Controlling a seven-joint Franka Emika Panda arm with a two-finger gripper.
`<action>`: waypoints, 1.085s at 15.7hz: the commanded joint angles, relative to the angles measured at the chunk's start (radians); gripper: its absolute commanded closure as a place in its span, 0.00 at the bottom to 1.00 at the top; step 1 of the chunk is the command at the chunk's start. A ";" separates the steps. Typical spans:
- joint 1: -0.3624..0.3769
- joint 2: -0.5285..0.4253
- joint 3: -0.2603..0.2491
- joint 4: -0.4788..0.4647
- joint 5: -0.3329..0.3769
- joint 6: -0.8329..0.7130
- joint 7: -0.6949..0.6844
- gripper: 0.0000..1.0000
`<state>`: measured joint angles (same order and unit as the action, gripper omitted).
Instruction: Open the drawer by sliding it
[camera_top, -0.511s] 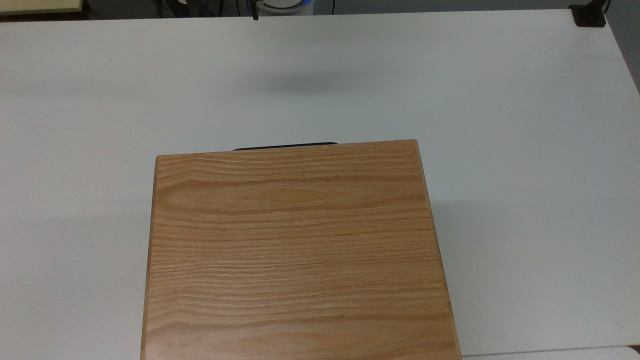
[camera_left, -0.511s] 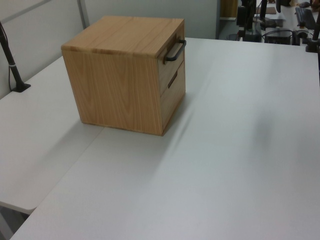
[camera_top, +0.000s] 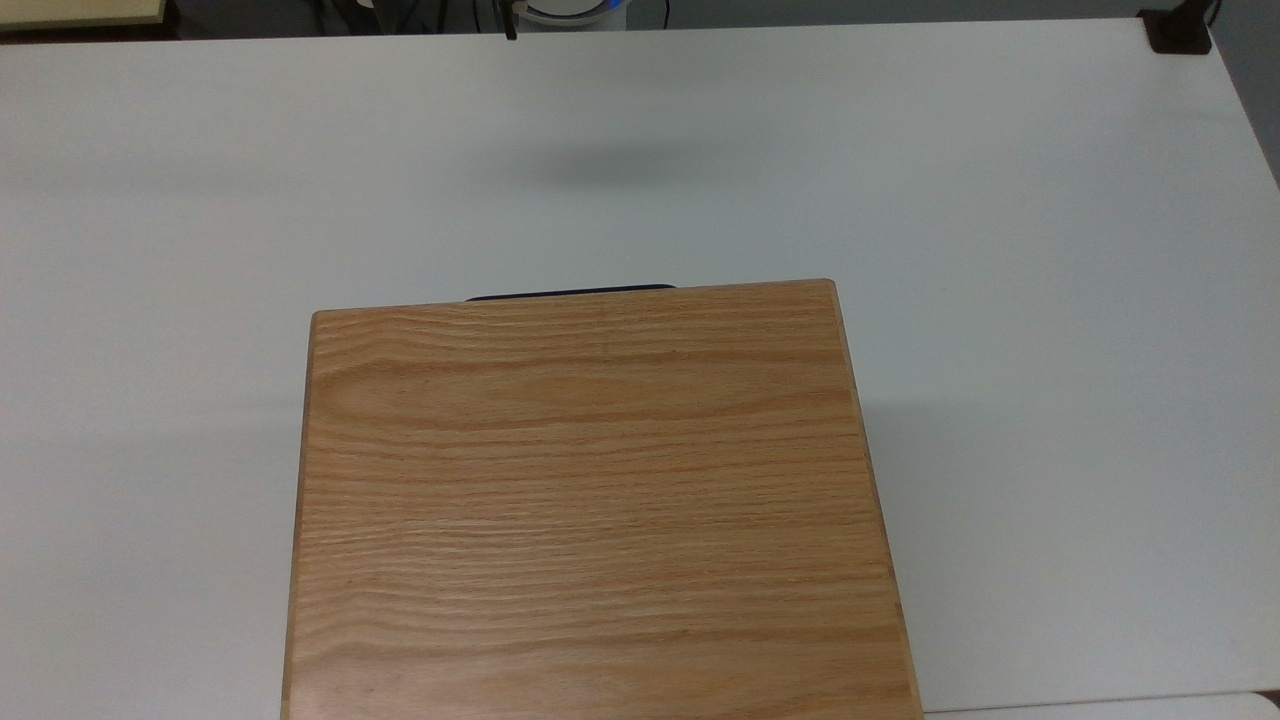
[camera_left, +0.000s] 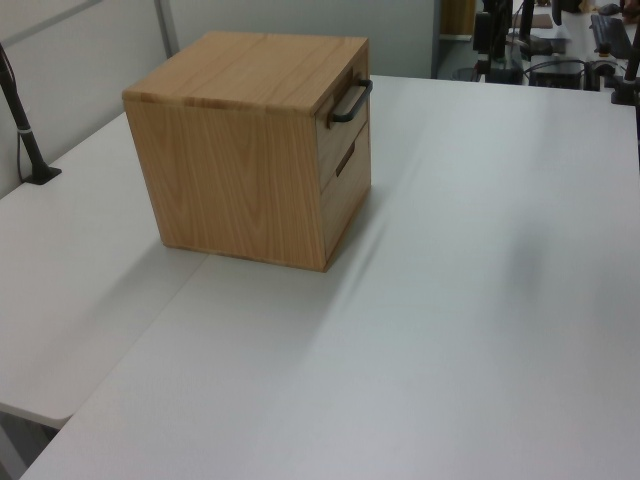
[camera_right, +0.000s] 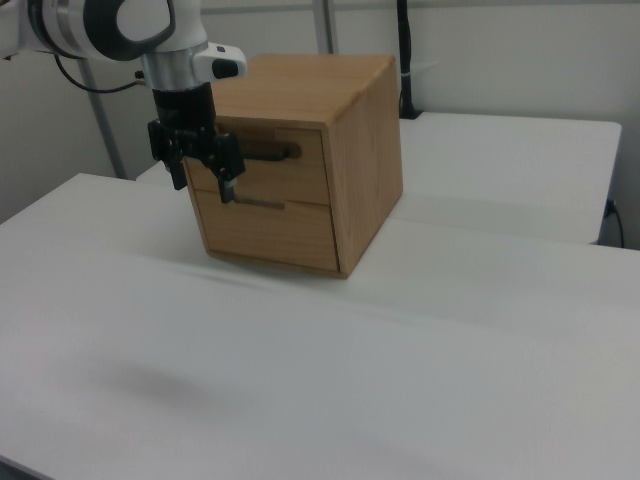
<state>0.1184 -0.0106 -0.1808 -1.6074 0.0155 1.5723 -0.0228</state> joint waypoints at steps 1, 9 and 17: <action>-0.003 -0.014 0.001 0.000 -0.012 -0.024 -0.017 0.00; -0.023 -0.019 0.001 0.001 -0.008 -0.038 -0.023 0.00; -0.045 -0.011 -0.002 0.026 -0.008 -0.034 -0.023 0.00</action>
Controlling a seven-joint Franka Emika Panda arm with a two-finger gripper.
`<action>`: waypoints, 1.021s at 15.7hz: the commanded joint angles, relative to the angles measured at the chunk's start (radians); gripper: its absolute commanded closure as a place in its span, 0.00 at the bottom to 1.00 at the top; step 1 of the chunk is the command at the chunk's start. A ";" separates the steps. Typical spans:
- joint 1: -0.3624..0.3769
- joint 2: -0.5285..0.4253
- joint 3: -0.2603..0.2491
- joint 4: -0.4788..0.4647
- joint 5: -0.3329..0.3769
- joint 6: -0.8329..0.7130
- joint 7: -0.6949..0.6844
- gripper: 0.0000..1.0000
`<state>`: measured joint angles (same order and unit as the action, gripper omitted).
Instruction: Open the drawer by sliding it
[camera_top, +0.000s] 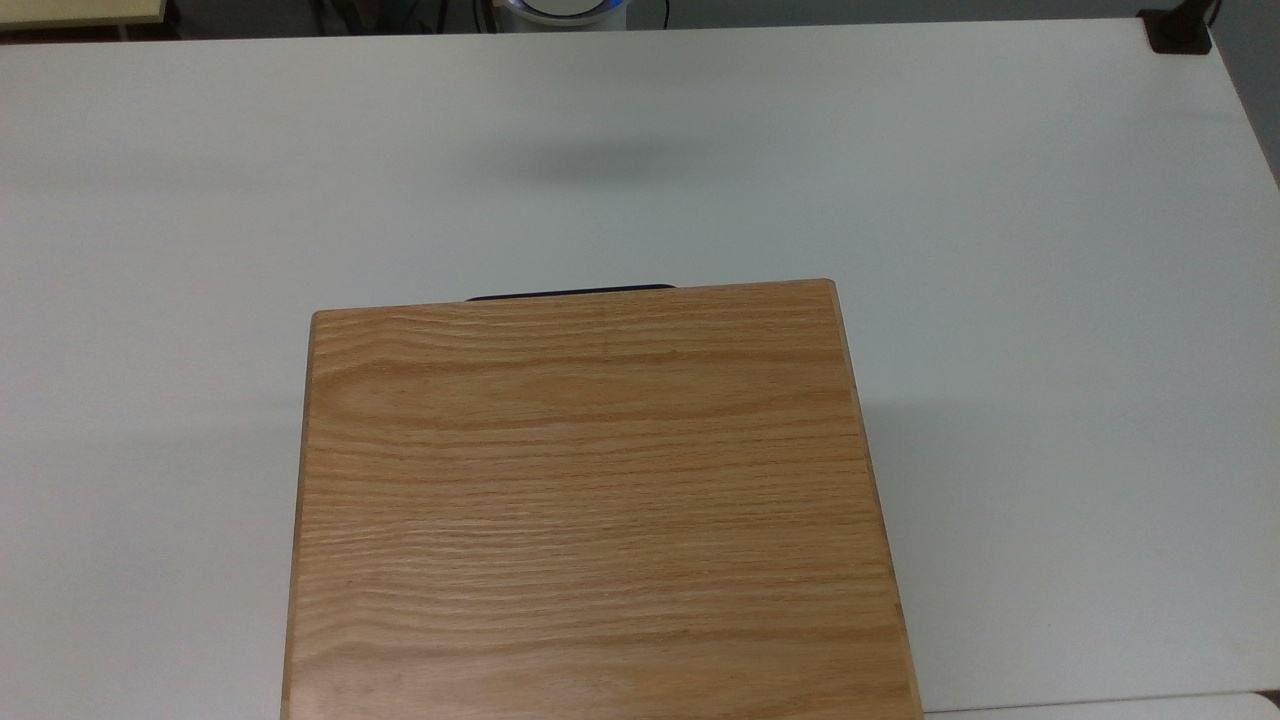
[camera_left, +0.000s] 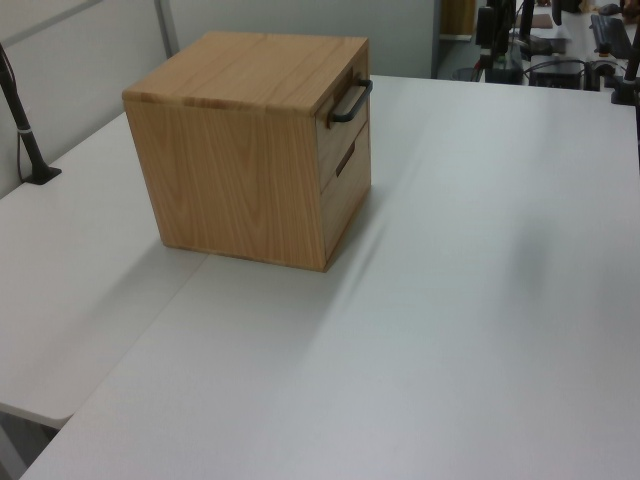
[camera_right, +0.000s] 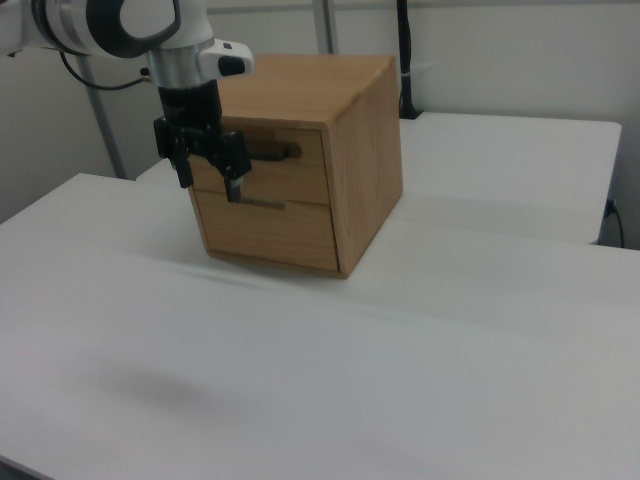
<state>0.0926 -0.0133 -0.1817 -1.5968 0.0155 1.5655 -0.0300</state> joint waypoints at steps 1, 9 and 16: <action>-0.014 -0.008 0.002 0.015 -0.008 -0.027 -0.016 0.00; -0.011 -0.007 0.010 0.015 -0.003 -0.025 -0.007 0.00; -0.010 0.006 0.013 0.017 0.003 -0.027 -0.008 0.00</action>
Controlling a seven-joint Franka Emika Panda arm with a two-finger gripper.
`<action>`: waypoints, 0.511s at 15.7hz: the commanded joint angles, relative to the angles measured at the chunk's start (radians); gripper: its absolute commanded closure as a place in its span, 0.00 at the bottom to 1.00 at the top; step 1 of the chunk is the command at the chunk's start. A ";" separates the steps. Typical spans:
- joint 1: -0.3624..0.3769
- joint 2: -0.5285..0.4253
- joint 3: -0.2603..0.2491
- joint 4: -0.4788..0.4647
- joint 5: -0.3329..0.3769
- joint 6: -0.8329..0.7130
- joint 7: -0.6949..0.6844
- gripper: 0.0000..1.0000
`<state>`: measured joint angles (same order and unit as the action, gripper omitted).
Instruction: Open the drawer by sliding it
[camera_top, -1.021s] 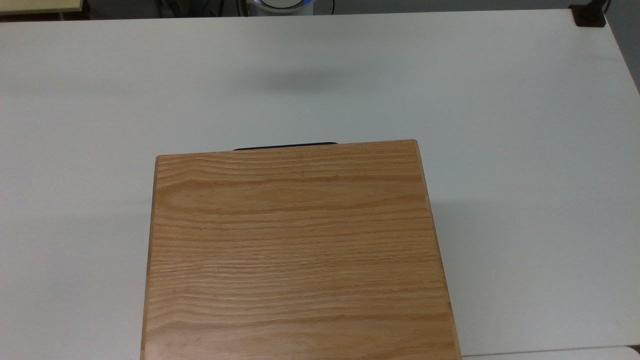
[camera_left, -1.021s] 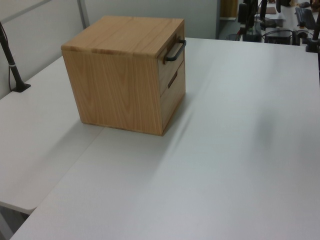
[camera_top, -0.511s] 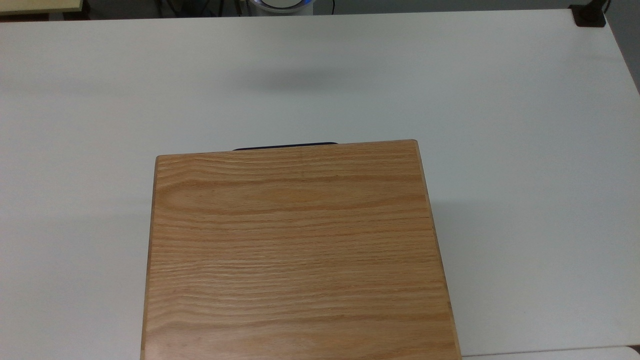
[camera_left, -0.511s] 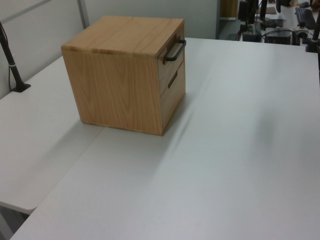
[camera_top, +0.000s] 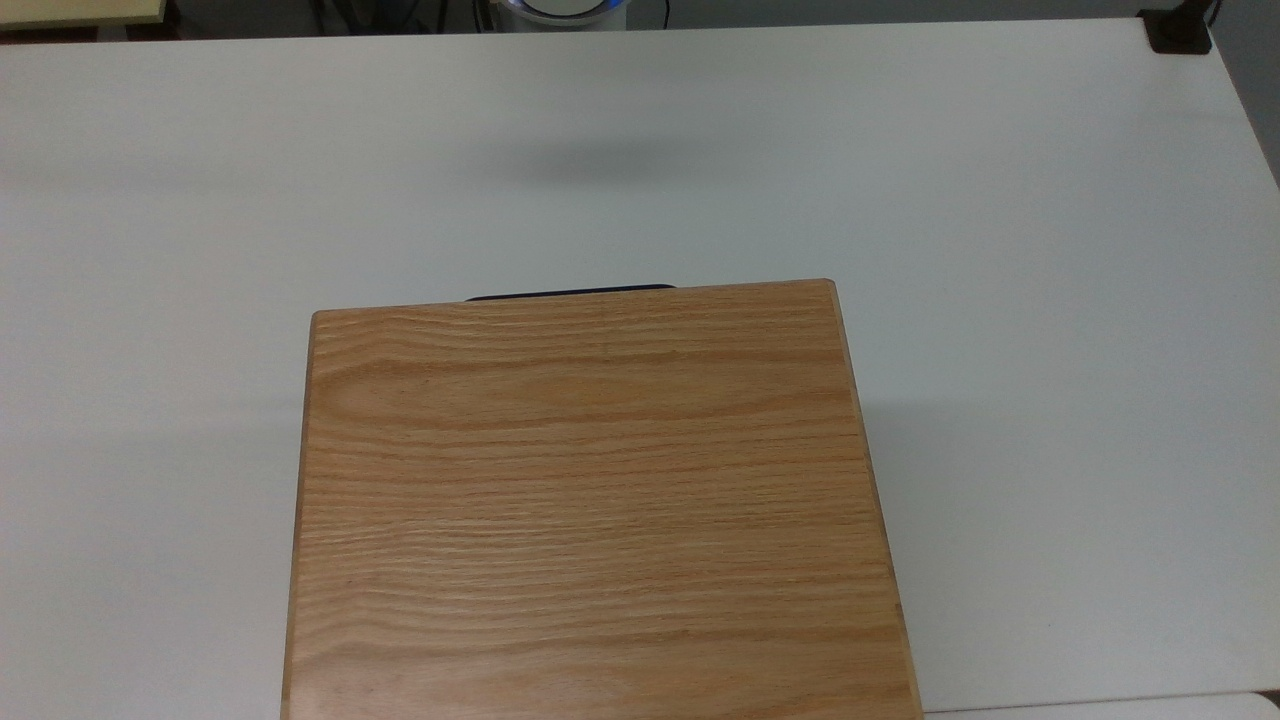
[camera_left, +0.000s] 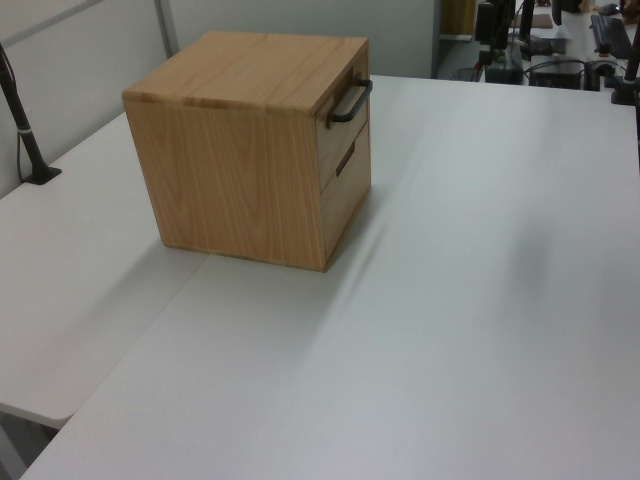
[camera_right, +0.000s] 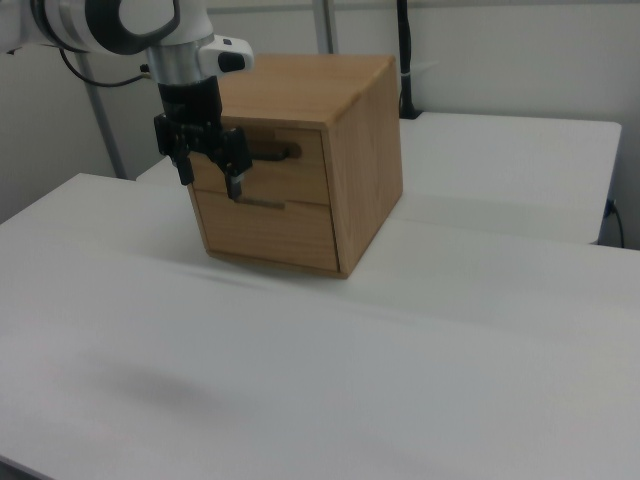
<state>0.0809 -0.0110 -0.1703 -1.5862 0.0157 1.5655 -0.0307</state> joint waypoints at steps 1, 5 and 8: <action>0.000 0.003 0.002 0.008 0.003 -0.019 -0.006 0.00; -0.003 0.026 0.000 0.043 0.004 -0.005 0.000 0.00; 0.000 0.052 0.002 0.072 0.004 -0.002 0.000 0.00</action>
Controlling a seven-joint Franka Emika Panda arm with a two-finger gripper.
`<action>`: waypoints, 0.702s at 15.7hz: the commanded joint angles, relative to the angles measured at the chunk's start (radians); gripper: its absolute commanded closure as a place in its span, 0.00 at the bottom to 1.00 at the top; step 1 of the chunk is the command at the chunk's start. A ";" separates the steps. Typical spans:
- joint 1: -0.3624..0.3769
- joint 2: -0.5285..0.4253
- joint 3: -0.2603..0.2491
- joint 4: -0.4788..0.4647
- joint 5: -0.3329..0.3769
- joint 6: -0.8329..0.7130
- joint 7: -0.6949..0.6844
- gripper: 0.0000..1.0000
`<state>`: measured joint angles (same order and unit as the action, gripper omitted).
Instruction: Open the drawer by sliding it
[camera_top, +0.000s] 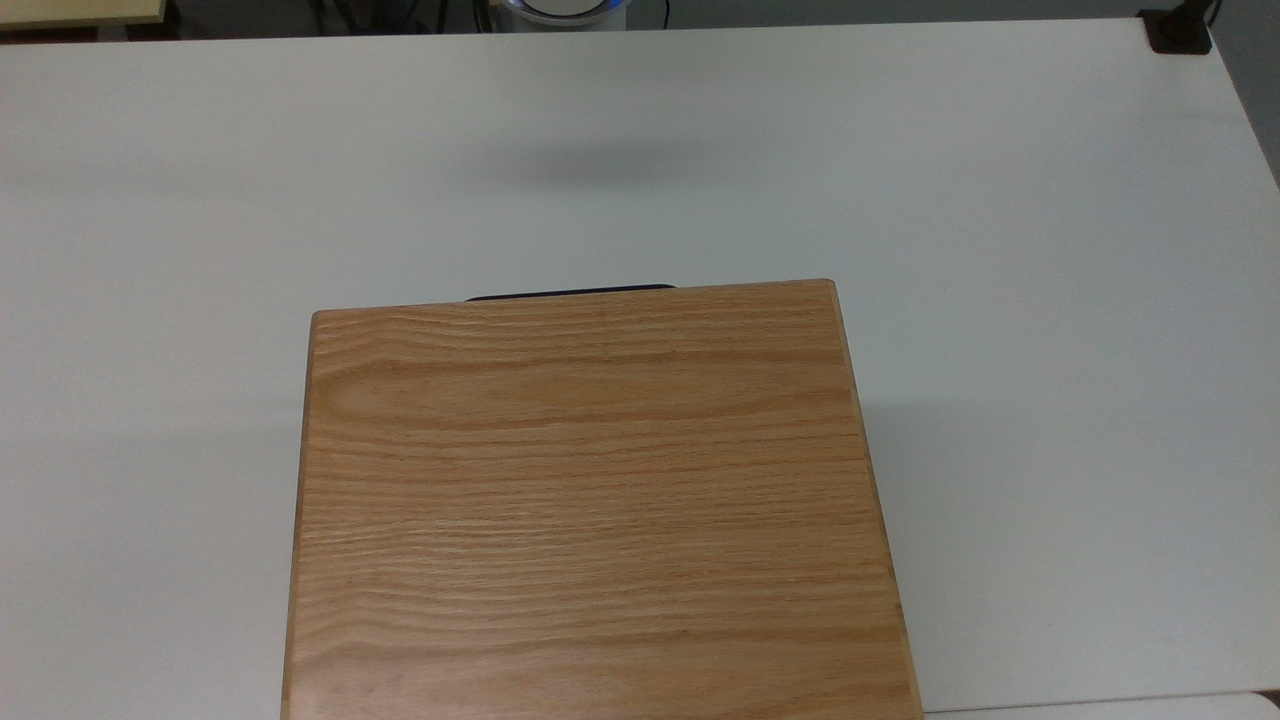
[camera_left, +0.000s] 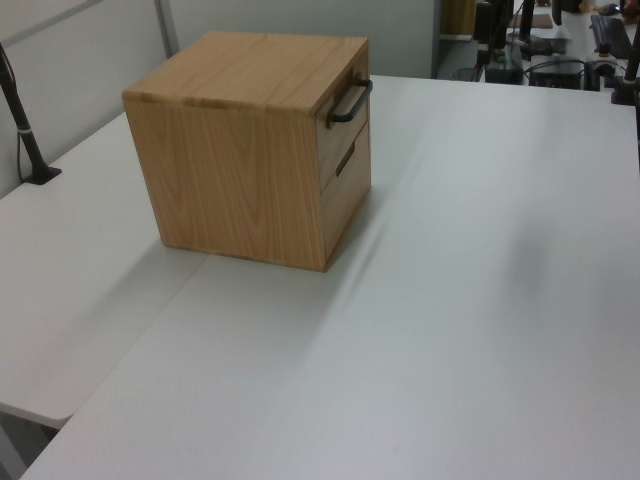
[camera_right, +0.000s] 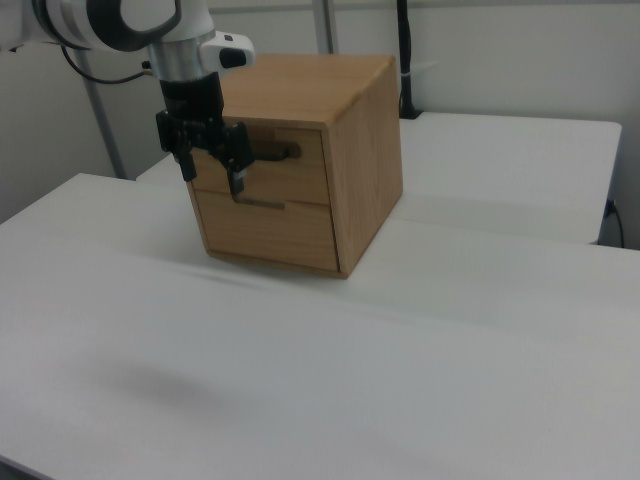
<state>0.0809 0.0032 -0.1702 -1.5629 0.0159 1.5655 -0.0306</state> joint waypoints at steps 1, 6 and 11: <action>0.003 0.041 0.003 0.050 0.003 -0.005 0.000 0.00; 0.065 0.075 0.005 0.049 0.007 0.088 0.051 0.00; 0.082 0.121 0.014 0.049 0.070 0.272 0.092 0.00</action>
<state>0.1537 0.0971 -0.1545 -1.5322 0.0352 1.7603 0.0129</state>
